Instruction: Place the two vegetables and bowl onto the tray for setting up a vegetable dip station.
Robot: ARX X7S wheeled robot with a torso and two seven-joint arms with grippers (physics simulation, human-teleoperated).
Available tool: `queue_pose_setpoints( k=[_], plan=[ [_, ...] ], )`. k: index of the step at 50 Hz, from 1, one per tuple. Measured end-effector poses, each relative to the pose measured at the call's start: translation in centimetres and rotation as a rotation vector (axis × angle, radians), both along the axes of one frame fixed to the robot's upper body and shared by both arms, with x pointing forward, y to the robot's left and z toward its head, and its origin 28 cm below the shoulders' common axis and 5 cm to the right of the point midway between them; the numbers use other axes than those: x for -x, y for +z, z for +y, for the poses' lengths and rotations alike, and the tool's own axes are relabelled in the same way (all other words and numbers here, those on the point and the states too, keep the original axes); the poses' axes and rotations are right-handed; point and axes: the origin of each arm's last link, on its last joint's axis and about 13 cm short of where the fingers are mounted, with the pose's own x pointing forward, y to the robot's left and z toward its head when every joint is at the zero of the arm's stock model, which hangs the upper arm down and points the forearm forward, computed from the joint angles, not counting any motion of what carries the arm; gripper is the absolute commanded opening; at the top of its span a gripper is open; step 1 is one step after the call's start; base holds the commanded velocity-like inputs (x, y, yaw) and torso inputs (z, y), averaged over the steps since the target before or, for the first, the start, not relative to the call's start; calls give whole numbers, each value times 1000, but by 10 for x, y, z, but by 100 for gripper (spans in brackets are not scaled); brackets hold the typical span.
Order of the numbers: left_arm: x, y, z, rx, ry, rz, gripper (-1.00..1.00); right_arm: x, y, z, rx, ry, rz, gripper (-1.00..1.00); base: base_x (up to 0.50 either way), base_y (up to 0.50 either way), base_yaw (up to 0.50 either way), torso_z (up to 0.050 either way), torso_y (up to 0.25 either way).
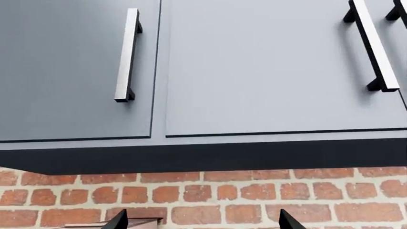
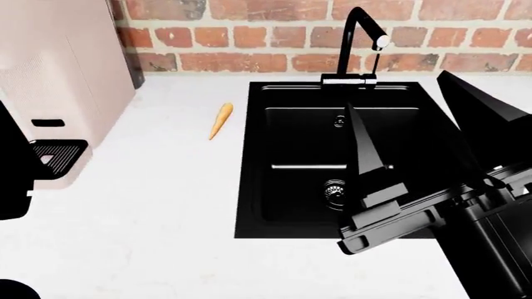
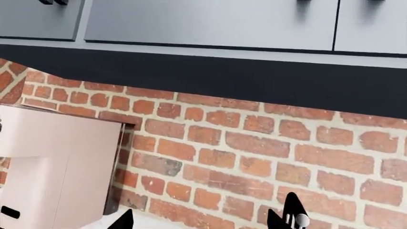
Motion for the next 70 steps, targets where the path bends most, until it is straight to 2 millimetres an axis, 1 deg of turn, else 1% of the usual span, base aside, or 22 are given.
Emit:
queue_pose_setpoints(
  k=[30, 47, 54, 67, 70],
  plan=[
    [2, 0, 1, 0, 13, -16, 100, 1, 0, 0, 6, -3, -4, 100, -1, 494, 0, 0, 0],
    [3, 1, 1, 0, 18, -22, 100, -2, 0, 1, 3, -15, 9, 100, 0, 0, 0, 0, 0],
    [2, 1, 0, -3, 15, -22, 100, -2, 0, 2, 8, -19, 10, 100, -1, 445, 0, 0, 0],
    [2, 1, 0, -4, 17, -24, 100, -1, 0, 1, -5, -8, 0, 100, 0, 0, 0, 0, 0],
    [2, 1, 0, -7, 13, -24, 100, 0, 1, 1, -4, -14, -4, 100, -2, 500, 0, 0, 0]
  ],
)
